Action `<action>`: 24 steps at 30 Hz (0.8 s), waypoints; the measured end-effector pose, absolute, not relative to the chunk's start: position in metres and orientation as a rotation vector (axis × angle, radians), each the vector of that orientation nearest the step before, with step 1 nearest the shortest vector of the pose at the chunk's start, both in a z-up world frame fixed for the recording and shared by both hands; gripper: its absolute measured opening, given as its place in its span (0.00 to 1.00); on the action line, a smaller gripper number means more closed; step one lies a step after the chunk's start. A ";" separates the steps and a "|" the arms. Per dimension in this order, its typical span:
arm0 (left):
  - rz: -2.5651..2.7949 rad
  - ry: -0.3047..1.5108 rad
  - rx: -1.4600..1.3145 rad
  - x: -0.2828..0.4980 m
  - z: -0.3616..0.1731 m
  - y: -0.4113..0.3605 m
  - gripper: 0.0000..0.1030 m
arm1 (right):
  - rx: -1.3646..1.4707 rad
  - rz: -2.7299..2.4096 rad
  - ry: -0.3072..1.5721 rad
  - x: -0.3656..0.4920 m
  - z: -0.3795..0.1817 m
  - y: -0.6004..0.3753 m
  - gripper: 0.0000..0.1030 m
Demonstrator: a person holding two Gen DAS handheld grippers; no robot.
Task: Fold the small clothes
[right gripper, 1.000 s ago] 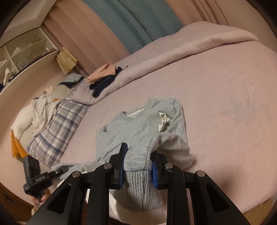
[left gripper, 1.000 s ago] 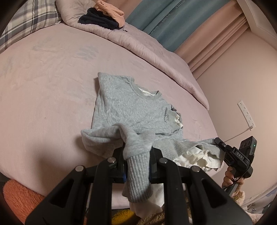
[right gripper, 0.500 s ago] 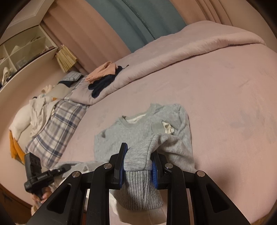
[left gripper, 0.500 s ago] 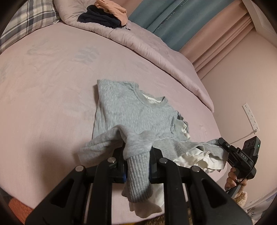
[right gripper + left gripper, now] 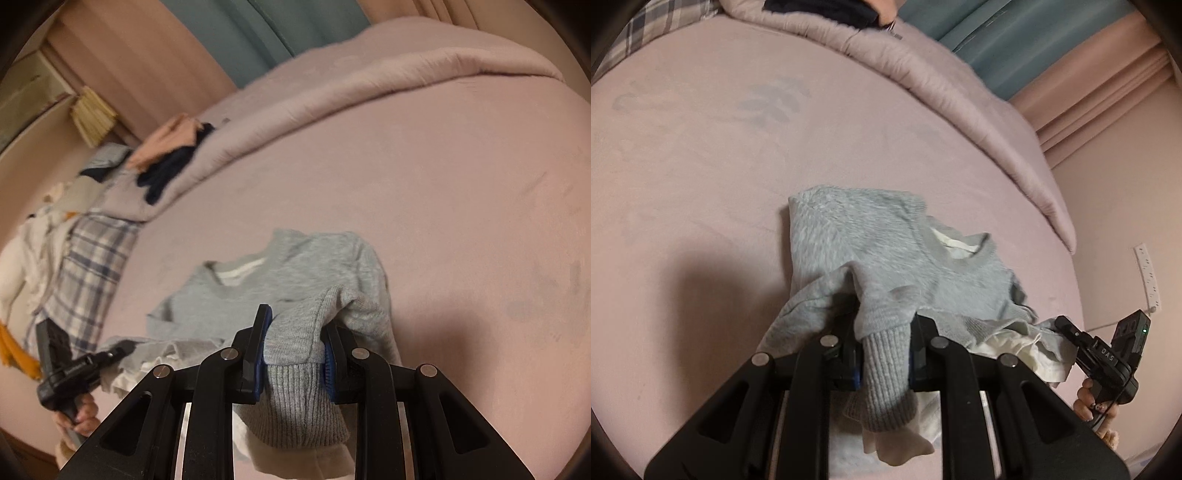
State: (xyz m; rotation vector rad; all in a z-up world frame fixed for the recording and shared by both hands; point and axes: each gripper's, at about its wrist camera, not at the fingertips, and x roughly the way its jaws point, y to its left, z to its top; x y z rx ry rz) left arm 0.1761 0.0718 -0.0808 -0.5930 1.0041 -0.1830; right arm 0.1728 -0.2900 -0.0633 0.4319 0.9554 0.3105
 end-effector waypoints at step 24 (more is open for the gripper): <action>-0.061 0.937 -0.489 0.111 -0.056 0.092 0.78 | 0.360 0.217 0.916 0.146 -0.049 -0.325 0.65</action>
